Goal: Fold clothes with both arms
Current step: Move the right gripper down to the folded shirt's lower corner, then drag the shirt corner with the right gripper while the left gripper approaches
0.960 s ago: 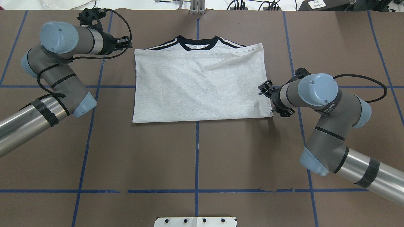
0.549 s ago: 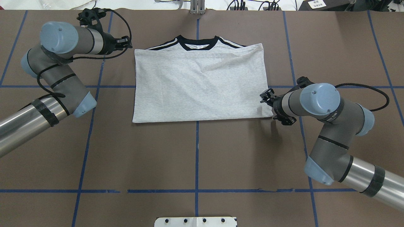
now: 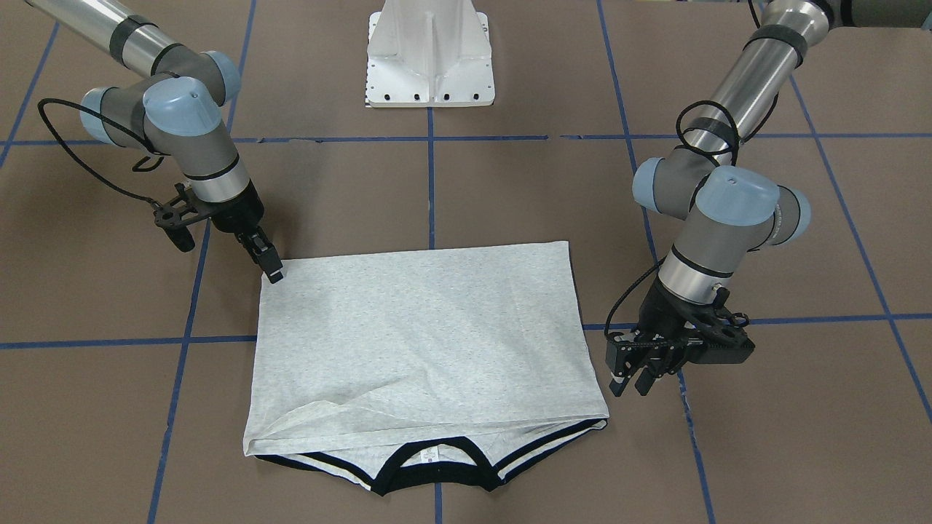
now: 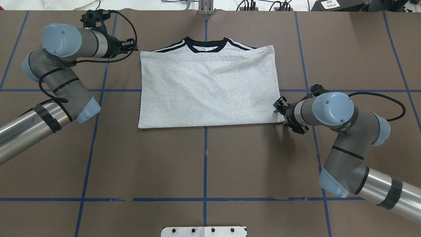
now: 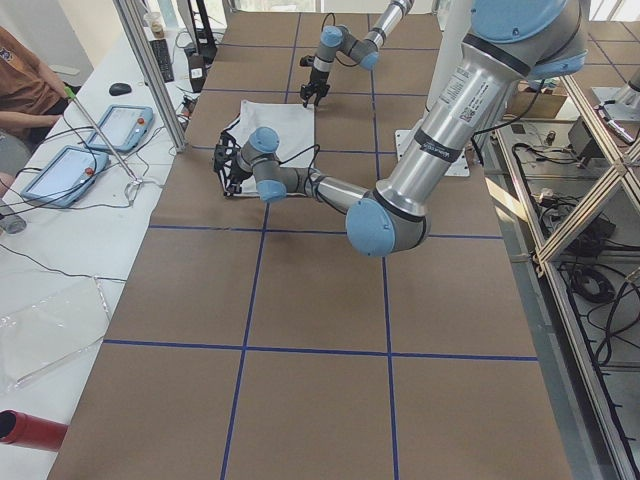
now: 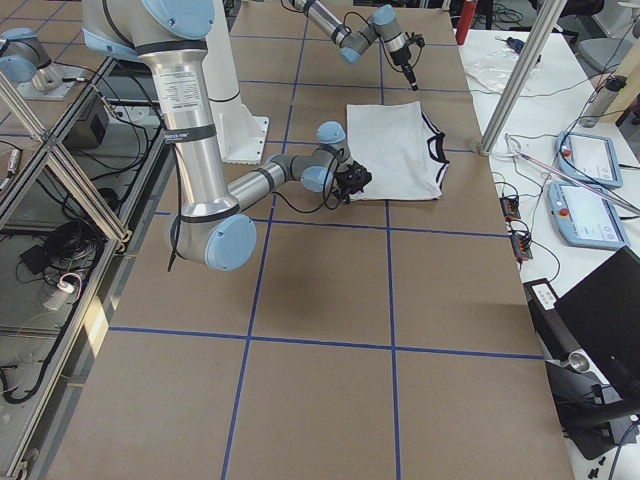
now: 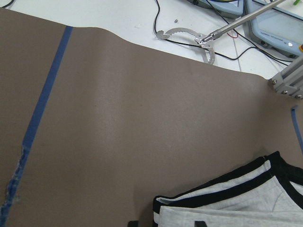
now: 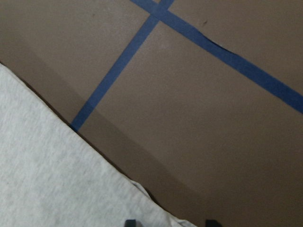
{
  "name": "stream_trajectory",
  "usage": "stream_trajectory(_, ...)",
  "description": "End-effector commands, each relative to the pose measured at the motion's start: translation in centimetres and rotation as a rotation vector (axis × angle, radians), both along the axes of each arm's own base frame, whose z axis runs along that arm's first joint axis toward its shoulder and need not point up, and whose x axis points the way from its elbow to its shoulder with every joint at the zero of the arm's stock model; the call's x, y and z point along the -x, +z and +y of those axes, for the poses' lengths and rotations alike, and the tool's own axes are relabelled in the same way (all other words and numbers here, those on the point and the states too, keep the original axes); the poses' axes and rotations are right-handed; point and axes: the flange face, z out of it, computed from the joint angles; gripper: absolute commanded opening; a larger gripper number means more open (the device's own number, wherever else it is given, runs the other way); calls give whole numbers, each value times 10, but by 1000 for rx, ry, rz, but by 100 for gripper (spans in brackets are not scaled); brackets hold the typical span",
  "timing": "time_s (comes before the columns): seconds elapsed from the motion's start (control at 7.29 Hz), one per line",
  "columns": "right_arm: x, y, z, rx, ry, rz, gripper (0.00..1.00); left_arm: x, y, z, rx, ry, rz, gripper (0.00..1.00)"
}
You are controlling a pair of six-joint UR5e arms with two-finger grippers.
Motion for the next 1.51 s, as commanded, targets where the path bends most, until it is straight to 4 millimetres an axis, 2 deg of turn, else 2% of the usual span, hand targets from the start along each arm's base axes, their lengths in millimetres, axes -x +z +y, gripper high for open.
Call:
stream_trajectory(0.0, -1, -6, 2, 5, 2, -16, 0, 0, 3, 1, 4, 0, -2, 50)
stream_trajectory(0.41, -11, -18, 7, -1, 7, -39, 0, -3, 1, 2, 7, 1, 4, 50)
stream_trajectory(0.55, -30, -27, 25, 47, 26, -50, 0, -5, -10, 8, -3, 6, 26, 50)
stream_trajectory(0.69, -33, -37, 83, 85, -57, -27, 0, -19, -24, 31, 16, 21, 79, 50)
stream_trajectory(0.82, -49, -53, 134, 121, -153, -37, 0, -23, -34, 44, 13, 32, 106, 50)
stream_trajectory(0.96, -64, -63, 178, 196, -299, -64, 0, -14, -47, 67, 51, 88, 173, 50)
stream_trajectory(1.1, -61, -76, 213, 306, -433, -112, 0, -7, -65, 100, 136, 183, 276, 50)
stream_trajectory(1.23, -48, -88, 253, 402, -479, -125, 0, 10, -80, 139, 209, 289, 358, 50)
stream_trajectory(1.37, -45, -98, 278, 426, -519, -133, 0, -4, -85, 169, 227, 311, 378, 56)
